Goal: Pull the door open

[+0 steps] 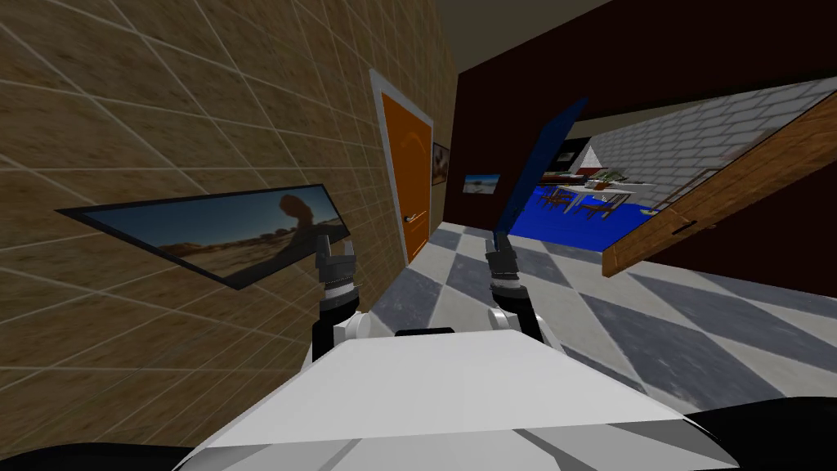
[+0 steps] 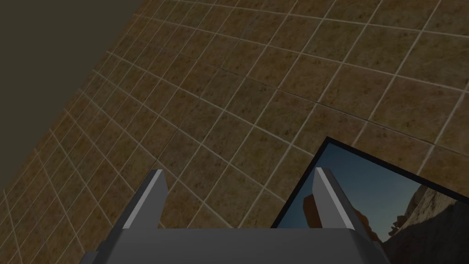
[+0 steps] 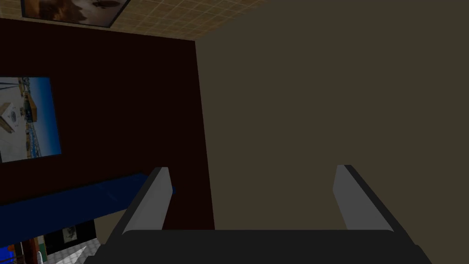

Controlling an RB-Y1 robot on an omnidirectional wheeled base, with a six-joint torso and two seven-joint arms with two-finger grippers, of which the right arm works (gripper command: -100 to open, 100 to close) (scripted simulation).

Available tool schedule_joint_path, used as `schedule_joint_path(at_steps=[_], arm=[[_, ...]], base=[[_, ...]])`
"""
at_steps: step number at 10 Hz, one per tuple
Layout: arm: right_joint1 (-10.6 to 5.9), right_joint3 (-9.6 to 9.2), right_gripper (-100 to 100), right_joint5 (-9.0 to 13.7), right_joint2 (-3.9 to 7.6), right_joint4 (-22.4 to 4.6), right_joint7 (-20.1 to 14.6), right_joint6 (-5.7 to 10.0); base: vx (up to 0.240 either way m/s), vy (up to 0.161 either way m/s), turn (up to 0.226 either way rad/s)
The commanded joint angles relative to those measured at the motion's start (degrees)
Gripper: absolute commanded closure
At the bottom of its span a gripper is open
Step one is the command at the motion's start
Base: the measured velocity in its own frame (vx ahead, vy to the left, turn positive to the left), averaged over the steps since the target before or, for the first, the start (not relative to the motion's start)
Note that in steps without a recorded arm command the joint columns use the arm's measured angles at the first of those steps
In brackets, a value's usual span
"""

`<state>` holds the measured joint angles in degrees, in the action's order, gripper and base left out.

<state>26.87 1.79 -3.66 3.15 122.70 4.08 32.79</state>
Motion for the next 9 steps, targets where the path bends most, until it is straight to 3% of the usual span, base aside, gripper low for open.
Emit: schedule_joint_path(at_steps=[1, 9], arm=[[-1.02, -0.21, -100, 0.3, 0.55, -2.2, -0.3, 0.25], [-5.24, -1.29, -100, 1.8, 2.65, -11.4, -1.6, 1.03]], base=[[0.110, -0.041, 0.139], [0.108, -0.050, 0.140]])
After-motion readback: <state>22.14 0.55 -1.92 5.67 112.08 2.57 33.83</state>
